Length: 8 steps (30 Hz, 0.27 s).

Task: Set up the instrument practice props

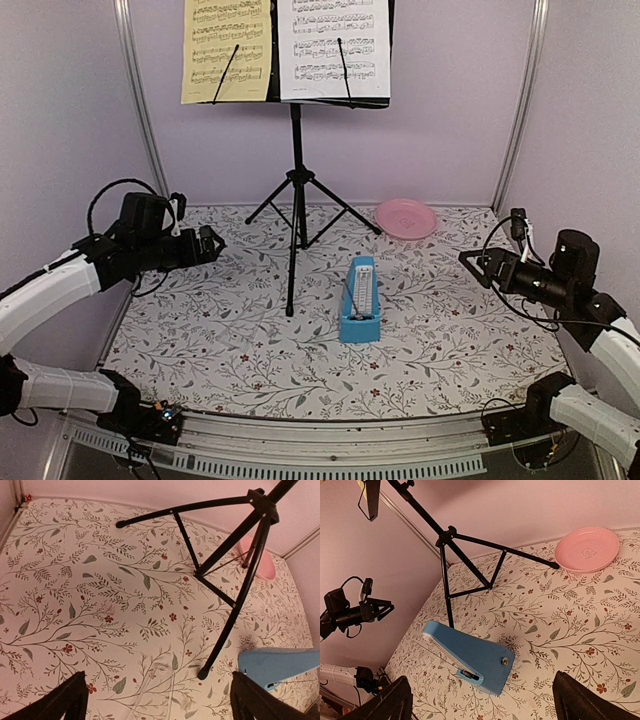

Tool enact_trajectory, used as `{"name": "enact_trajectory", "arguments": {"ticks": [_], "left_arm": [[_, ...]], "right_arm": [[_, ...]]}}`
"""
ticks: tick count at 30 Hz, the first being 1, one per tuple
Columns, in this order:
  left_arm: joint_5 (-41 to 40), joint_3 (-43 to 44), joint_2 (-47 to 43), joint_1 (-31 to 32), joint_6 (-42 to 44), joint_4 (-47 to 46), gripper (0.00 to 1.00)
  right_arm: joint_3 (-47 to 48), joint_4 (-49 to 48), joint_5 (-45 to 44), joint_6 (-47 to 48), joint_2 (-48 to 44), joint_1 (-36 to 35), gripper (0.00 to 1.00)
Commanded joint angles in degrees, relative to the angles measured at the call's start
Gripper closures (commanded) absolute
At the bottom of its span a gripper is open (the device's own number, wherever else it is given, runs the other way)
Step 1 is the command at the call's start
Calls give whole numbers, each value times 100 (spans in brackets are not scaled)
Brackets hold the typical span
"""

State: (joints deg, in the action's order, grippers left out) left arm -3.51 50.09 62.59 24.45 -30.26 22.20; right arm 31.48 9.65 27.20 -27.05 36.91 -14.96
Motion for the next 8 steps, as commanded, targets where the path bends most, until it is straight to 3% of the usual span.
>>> {"name": "enact_trajectory", "arguments": {"ticks": [1,8], "left_arm": [[-151,-427,-231,-54,-269,52,1],[-776,-505,-291,-58,-470,-19,1]], "right_arm": [[-360,89,-212,-88,-378,17,1],[-478,-22,-325,-198,-347,20,1]]}}
